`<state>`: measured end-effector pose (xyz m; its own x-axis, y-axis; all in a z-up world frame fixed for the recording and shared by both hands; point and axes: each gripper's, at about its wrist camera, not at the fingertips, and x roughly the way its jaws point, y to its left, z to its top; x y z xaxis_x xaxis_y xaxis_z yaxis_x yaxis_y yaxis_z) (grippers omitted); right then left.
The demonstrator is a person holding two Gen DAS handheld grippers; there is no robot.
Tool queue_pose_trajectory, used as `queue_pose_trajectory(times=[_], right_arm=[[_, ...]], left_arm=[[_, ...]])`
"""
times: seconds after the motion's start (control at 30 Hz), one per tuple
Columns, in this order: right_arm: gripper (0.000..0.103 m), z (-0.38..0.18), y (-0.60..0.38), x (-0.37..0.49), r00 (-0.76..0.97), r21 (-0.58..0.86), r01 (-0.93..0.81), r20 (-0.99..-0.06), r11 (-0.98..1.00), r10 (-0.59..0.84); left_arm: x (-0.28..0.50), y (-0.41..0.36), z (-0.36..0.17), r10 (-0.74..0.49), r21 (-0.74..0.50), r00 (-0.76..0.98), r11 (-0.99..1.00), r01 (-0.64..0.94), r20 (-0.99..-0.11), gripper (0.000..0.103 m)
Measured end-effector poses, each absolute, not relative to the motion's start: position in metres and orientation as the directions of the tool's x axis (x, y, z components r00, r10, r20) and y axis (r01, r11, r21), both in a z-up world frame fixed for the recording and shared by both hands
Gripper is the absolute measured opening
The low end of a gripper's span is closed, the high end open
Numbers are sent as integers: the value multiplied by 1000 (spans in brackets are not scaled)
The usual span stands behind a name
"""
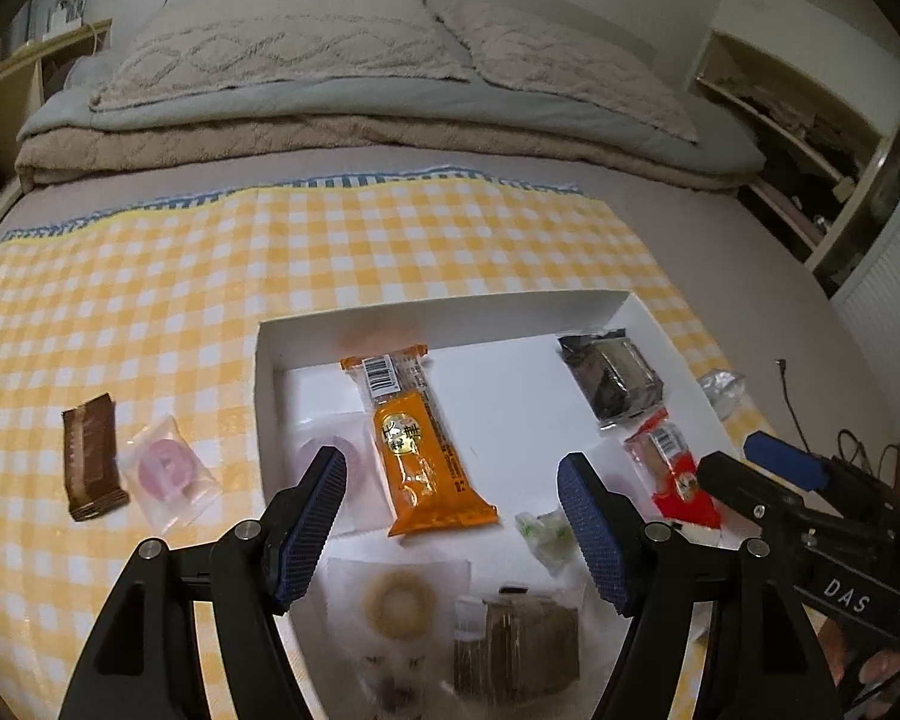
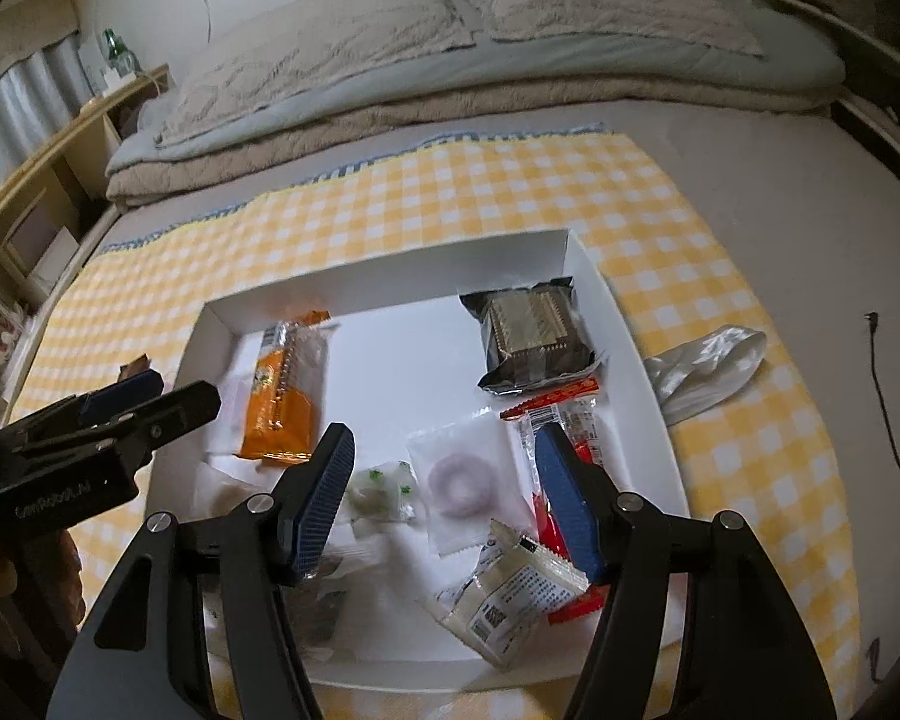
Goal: Organize snacks
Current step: 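Open the left tool to release the orange bar in the tray, then move the open left tool back toward the brown chocolate bar on the cloth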
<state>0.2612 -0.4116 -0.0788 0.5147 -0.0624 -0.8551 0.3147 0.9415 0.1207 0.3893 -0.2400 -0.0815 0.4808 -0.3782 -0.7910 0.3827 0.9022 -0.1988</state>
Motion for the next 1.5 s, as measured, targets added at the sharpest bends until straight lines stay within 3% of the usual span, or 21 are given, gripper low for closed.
queue_pose_trajectory(times=[0.3,0.47,0.67,1.5], right_arm=[[73,-54,-400,247,545,100,332,-832,938,-104],[84,-47,-394,238,550,87,345,-825,935,-126],[103,-44,-387,232,555,54,359,-815,932,-166],[103,-51,-304,282,592,86,284,-799,955,-104]], left_arm=[[356,-218,-52,-367,-177,502,905,386,-783,75],[340,-204,-42,-358,-159,513,907,391,-781,102],[328,-182,-34,-358,-152,520,906,396,-775,103],[325,-46,-23,-222,-85,587,964,252,-779,103]])
